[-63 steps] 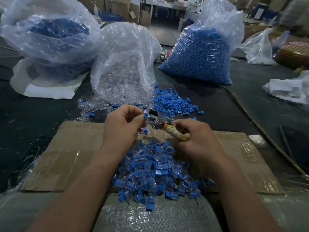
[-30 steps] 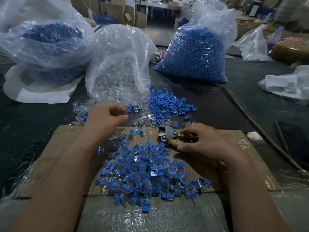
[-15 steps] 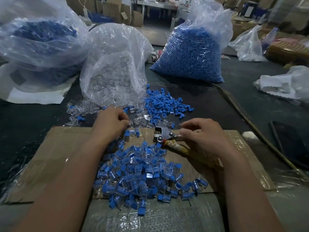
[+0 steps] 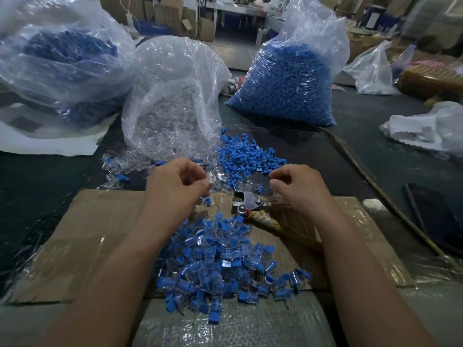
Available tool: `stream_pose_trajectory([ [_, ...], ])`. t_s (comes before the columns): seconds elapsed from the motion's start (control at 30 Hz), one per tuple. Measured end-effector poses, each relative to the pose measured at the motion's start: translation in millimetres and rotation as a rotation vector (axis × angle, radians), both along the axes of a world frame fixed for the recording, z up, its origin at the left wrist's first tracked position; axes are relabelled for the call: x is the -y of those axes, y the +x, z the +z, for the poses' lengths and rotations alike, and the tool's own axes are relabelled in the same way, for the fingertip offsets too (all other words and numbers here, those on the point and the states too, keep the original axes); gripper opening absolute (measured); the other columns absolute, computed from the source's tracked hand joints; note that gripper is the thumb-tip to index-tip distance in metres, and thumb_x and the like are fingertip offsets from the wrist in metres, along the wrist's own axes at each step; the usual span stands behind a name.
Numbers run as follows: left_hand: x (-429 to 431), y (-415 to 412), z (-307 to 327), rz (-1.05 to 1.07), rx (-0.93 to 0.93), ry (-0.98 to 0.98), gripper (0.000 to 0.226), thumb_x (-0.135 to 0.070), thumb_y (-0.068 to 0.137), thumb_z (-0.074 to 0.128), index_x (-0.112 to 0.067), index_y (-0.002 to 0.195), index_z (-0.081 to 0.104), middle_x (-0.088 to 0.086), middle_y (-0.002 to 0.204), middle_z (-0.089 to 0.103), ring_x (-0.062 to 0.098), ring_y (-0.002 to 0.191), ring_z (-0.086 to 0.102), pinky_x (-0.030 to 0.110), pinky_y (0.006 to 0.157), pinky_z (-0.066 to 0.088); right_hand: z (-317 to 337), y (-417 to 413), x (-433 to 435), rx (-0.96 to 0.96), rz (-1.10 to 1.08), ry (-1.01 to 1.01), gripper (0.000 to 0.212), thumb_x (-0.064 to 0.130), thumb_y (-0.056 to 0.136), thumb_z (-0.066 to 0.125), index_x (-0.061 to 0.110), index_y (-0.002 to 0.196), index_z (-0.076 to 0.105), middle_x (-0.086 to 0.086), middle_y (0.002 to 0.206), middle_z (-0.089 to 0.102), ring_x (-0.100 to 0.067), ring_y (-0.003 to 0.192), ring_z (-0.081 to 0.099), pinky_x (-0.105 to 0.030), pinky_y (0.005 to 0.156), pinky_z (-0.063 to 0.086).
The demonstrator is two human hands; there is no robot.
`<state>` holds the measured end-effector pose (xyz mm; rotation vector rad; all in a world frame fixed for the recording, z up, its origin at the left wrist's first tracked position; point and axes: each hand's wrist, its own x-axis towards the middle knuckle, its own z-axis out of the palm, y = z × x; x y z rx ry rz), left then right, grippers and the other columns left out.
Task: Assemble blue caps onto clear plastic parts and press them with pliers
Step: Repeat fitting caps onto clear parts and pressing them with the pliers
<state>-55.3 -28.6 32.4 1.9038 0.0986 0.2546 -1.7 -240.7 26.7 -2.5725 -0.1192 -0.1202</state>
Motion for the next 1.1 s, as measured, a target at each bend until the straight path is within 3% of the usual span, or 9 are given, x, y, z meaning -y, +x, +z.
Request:
stream_pose_trajectory([
  [0.1, 1.4, 0.5, -1.3, -0.006, 0.009, -0.026, 0.022, -0.003, 0.078, 0.068, -0.021, 0.07, 0.059, -0.002, 0.06, 0.066, 0.007, 0.058, 0.065, 0.027, 0.058, 0.055, -0.7, 11.5, -7.1, -0.066, 0.03, -0.108, 0.032, 0.017, 0.091, 0.056, 0.018, 0.122, 0.059, 0.001, 0.12, 0.061, -0.013, 0.102, 0.056, -0.027, 0.084, 0.043],
  [0.2, 2.1, 0.8, -2.3, -0.004, 0.011, -0.028, 0.022, -0.004, 0.078, 0.068, -0.022, 0.069, 0.058, -0.001, 0.064, 0.067, 0.01, 0.061, 0.066, 0.025, 0.059, 0.054, -3.7, 18.2, -14.3, -0.141, 0.083, -0.221, 0.034, 0.016, 0.091, 0.055, 0.02, 0.125, 0.057, -0.001, 0.126, 0.057, -0.02, 0.112, 0.053, -0.035, 0.092, 0.044],
  [0.37, -0.1, 1.2, -3.0, 0.01, -0.01, -0.047, 0.02, -0.004, 0.079, 0.068, -0.019, 0.071, 0.059, 0.003, 0.068, 0.068, 0.019, 0.065, 0.067, 0.035, 0.054, 0.057, -7.7, 19.5, -18.2, -0.132, 0.115, -0.3, 0.014, 0.016, 0.089, 0.057, 0.021, 0.096, 0.069, -0.002, 0.1, 0.067, -0.019, 0.089, 0.058, -0.037, 0.081, 0.049],
  [0.53, 0.3, 1.2, -2.5, -0.012, -0.025, -0.046, 0.02, -0.004, 0.08, 0.067, -0.02, 0.071, 0.059, 0.001, 0.068, 0.067, 0.011, 0.061, 0.066, 0.027, 0.051, 0.055, -9.7, 18.6, -13.7, -0.097, 0.13, -0.289, 0.007, 0.019, 0.088, 0.061, 0.02, 0.09, 0.067, 0.002, 0.093, 0.064, -0.013, 0.082, 0.054, -0.031, 0.076, 0.046],
  [0.7, 0.5, 0.9, -2.5, -0.032, -0.003, -0.052, 0.023, -0.003, 0.08, 0.067, -0.024, 0.074, 0.059, 0.0, 0.068, 0.067, 0.006, 0.058, 0.065, 0.016, 0.05, 0.05, 3.2, 3.6, -12.3, 0.101, 0.073, 0.05, 0.008, 0.016, 0.086, 0.063, 0.023, 0.082, 0.063, 0.018, 0.075, 0.053, 0.003, 0.067, 0.05, -0.009, 0.058, 0.039],
  [0.8, 1.6, -0.6, -1.4, -0.056, 0.017, -0.035, 0.027, -0.003, 0.08, 0.067, -0.029, 0.074, 0.061, -0.004, 0.064, 0.067, 0.003, 0.056, 0.065, 0.015, 0.05, 0.051, 13.9, -18.4, -23.3, 0.136, 0.117, 0.353, 0.026, 0.013, 0.08, 0.069, 0.037, 0.077, 0.06, 0.02, 0.08, 0.058, 0.012, 0.074, 0.056, -0.001, 0.064, 0.042],
  [0.9, 3.6, -1.0, -1.2, -0.059, 0.012, -0.023, 0.025, -0.004, 0.079, 0.068, -0.028, 0.073, 0.062, -0.005, 0.063, 0.067, 0.002, 0.053, 0.064, 0.014, 0.049, 0.05, 15.2, -38.6, -40.0, 0.134, 0.23, 0.454, 0.03, 0.01, 0.077, 0.071, 0.038, 0.079, 0.062, 0.017, 0.083, 0.062, 0.006, 0.08, 0.059, -0.006, 0.07, 0.046],
  [1.1, 5.1, 0.5, -2.6, -0.059, 0.007, -0.037, 0.021, -0.003, 0.077, 0.071, -0.022, 0.072, 0.062, 0.001, 0.062, 0.067, 0.007, 0.052, 0.065, 0.015, 0.05, 0.051, 7.0, -47.5, -57.9, 0.2, 0.272, 0.596, 0.021, 0.01, 0.073, 0.075, 0.029, 0.077, 0.068, 0.016, 0.073, 0.064, 0.0, 0.069, 0.064, -0.011, 0.065, 0.05],
])
